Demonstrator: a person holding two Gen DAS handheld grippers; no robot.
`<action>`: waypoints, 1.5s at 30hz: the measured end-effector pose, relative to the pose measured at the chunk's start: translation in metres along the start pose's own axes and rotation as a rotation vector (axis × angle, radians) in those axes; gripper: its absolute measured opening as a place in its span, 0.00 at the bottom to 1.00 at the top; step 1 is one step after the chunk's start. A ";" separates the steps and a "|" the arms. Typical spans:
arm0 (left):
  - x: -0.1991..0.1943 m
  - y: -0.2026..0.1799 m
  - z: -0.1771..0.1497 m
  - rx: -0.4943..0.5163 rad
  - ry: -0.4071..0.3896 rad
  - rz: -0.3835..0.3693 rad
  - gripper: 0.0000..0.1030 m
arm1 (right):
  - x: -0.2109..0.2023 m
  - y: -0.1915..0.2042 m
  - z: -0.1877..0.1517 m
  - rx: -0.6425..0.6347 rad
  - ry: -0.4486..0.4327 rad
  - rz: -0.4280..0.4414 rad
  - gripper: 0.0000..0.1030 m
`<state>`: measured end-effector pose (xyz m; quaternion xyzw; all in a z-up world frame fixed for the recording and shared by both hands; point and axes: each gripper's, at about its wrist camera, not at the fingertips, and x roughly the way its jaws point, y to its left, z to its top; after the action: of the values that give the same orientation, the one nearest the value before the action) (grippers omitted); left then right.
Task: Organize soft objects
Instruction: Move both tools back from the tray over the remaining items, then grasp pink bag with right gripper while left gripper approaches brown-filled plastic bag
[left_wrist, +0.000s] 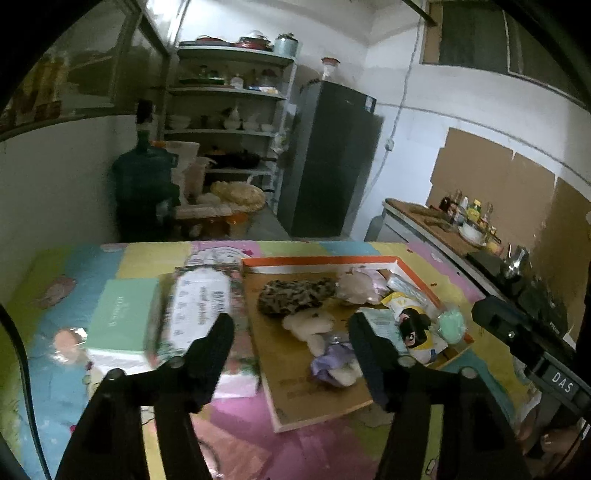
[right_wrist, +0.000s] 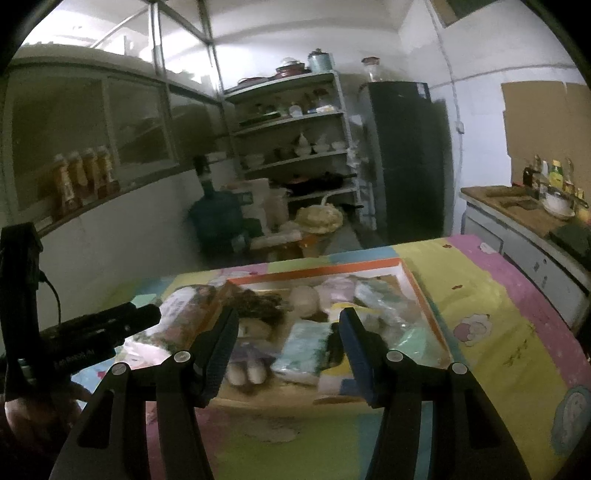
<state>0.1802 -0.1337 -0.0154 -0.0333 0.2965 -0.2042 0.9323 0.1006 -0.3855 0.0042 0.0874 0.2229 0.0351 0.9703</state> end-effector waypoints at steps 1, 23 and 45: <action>-0.006 0.004 -0.001 -0.007 -0.008 0.007 0.64 | -0.002 0.004 0.000 -0.005 -0.002 0.004 0.57; -0.089 0.102 -0.035 -0.134 -0.083 0.156 0.67 | -0.006 0.115 -0.019 -0.144 0.039 0.189 0.57; -0.105 0.174 -0.072 -0.221 -0.062 0.181 0.67 | 0.092 0.197 -0.070 -0.353 0.349 0.390 0.57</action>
<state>0.1245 0.0722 -0.0494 -0.1153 0.2900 -0.0842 0.9463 0.1465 -0.1710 -0.0606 -0.0489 0.3557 0.2730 0.8925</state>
